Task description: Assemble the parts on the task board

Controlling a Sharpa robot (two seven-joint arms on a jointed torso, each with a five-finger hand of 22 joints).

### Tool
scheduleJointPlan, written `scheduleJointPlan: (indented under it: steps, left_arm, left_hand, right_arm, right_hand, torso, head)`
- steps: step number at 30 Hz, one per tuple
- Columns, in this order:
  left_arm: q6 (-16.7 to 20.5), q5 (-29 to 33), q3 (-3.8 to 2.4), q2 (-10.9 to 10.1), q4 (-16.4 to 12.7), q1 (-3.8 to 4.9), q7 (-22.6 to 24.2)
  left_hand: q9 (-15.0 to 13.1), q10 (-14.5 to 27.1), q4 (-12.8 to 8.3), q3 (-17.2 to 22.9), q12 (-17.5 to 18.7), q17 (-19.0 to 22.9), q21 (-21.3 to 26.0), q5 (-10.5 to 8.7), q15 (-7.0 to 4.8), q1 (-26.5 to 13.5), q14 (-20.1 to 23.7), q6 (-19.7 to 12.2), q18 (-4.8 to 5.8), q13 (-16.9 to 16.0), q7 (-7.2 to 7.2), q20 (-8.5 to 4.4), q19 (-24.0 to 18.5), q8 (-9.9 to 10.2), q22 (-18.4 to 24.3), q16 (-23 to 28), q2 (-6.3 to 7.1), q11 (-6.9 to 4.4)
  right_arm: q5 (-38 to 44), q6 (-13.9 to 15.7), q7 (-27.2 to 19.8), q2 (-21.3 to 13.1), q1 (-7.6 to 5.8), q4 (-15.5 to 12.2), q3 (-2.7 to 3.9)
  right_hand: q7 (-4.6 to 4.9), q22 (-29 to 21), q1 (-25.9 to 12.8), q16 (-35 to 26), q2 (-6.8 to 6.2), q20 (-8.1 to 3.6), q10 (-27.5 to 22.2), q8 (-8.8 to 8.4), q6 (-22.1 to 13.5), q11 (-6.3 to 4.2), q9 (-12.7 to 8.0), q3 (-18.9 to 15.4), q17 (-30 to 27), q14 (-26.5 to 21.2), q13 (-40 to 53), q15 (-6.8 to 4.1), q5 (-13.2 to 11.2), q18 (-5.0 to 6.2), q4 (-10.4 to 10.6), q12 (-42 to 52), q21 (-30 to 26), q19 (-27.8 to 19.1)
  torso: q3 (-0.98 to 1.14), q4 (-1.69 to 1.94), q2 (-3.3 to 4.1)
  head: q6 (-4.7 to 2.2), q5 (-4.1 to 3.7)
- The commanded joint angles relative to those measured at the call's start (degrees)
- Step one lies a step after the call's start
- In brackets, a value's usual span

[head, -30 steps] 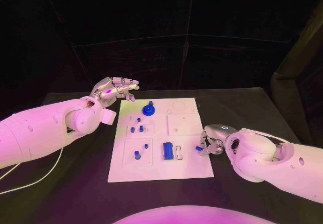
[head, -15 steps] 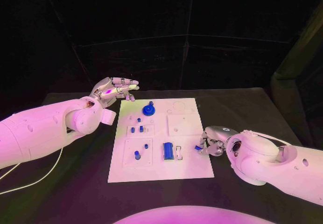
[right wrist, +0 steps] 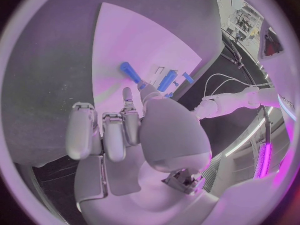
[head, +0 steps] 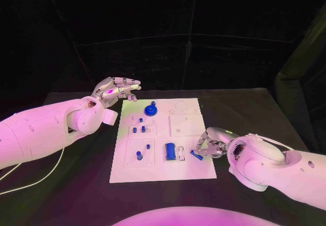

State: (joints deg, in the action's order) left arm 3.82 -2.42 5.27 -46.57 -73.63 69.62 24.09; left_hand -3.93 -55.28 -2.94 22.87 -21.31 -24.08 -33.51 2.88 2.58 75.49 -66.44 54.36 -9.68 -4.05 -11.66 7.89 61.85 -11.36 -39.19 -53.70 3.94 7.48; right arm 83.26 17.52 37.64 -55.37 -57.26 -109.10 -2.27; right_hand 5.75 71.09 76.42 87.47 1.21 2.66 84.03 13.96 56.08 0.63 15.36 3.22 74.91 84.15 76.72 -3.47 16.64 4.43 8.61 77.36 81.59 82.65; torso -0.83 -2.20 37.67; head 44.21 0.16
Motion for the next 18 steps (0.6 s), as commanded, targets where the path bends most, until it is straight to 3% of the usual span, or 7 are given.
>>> scheduleJointPlan:
  steps: [1,5,9,12,15,18]
  left_arm:
    - [-0.58,0.18,-0.04,-0.04,-0.16,0.09,0.22]
    - [-0.59,0.18,-0.04,-0.04,-0.19,0.09,0.23]
    - [-0.58,0.18,-0.04,-0.05,-0.22,0.09,0.23]
    - [-0.55,0.18,-0.04,-0.08,-0.26,0.09,0.22]
    - [-0.54,0.18,-0.04,-0.11,-0.25,0.09,0.21]
    - [-0.52,0.18,-0.04,-0.15,-0.24,0.09,0.22]
  left_hand:
    - [-0.06,0.45,-0.12,-0.06,-0.2,0.06,0.23,0.33,-0.1,-0.36,0.39,-0.37,-0.78,0.01,0.07,0.32,0.01,-0.28,0.05,-0.11,-0.12,-0.01]
    - [-0.06,0.45,-0.12,-0.06,-0.2,0.06,0.23,0.33,-0.1,-0.36,0.39,-0.37,-0.78,0.01,0.07,0.32,0.01,-0.28,0.05,-0.11,-0.12,-0.01]
    - [-0.06,0.45,-0.12,-0.06,-0.2,0.06,0.23,0.33,-0.1,-0.36,0.39,-0.37,-0.78,0.01,0.07,0.32,0.01,-0.28,0.05,-0.11,-0.12,-0.01]
    - [-0.06,0.45,-0.12,-0.06,-0.2,0.06,0.23,0.33,-0.1,-0.36,0.39,-0.37,-0.78,0.01,0.07,0.32,0.01,-0.28,0.05,-0.11,-0.12,-0.01]
    - [-0.06,0.45,-0.12,-0.06,-0.2,0.06,0.23,0.33,-0.1,-0.36,0.39,-0.37,-0.78,0.01,0.07,0.32,0.01,-0.28,0.05,-0.11,-0.12,-0.01]
    - [-0.06,0.45,-0.12,-0.06,-0.2,0.06,0.23,0.33,-0.1,-0.36,0.39,-0.37,-0.78,0.01,0.07,0.32,0.01,-0.28,0.05,-0.11,-0.12,-0.01]
  right_arm:
    - [-2.79,2.9,-0.16,0.71,-0.08,-0.12,0.01]
    - [-3.77,3.25,-0.03,1.52,-0.08,0.27,0.01]
    - [-5.17,2.58,0.15,2.24,-0.08,0.88,0.01]
    - [-4.32,1.7,0.4,2.59,-0.08,1.37,0.01]
    - [-1.8,0.47,0.47,2.67,-0.08,1.38,0.01]
    - [0.5,-2.38,0.26,2.66,-0.08,0.85,0.0]
  right_hand:
    - [-0.04,0.1,-0.41,-0.18,-0.81,0.32,1.79,-0.33,0.71,0.21,-0.1,0.75,9.57,4.72,5.71,0.31,-0.33,-0.72,0.1,-0.05,-0.13,-0.06]
    - [-0.19,0.23,-1.0,-0.15,-1.51,0.3,1.84,-0.45,1.47,0.1,-0.13,1.33,9.63,4.73,5.71,0.24,-0.13,-0.73,0.46,-0.05,-0.07,0.0]
    - [-0.54,0.51,-2.18,-0.05,-2.53,0.15,1.99,-0.49,2.83,-0.18,-0.09,1.59,9.83,4.78,5.76,0.02,2.61,-0.78,1.05,0.03,0.05,0.14]
    - [-0.55,0.37,-2.45,-0.12,-2.98,0.1,1.96,-0.63,2.95,-0.2,-0.12,1.49,9.7,4.75,5.67,-0.01,2.73,-0.76,1.1,-0.13,-0.01,0.09]
    - [-0.38,0.23,-4.0,-0.18,-4.73,0.11,1.92,-1.0,3.01,-0.05,-0.21,0.3,9.6,4.72,5.6,0.08,2.38,-0.74,1.67,-0.28,-0.1,0.02]
    - [-0.37,0.1,-6.01,-0.21,-6.75,0.16,1.94,-1.39,3.09,0.0,-0.25,-1.88,9.54,4.71,5.6,0.14,4.03,-0.72,2.51,-0.32,-0.19,-0.06]
  torso:
    - [0.0,-0.04,-0.02]
    - [-0.04,-0.01,-0.02]
    - [-0.01,-0.03,0.01]
    - [0.0,-0.05,0.02]
    - [0.05,-0.12,0.0]
    - [0.06,-0.17,-0.01]
  head:
    - [0.14,0.09]
    - [0.21,0.18]
    - [0.31,0.28]
    - [0.36,0.34]
    - [0.54,0.48]
    - [0.6,0.52]
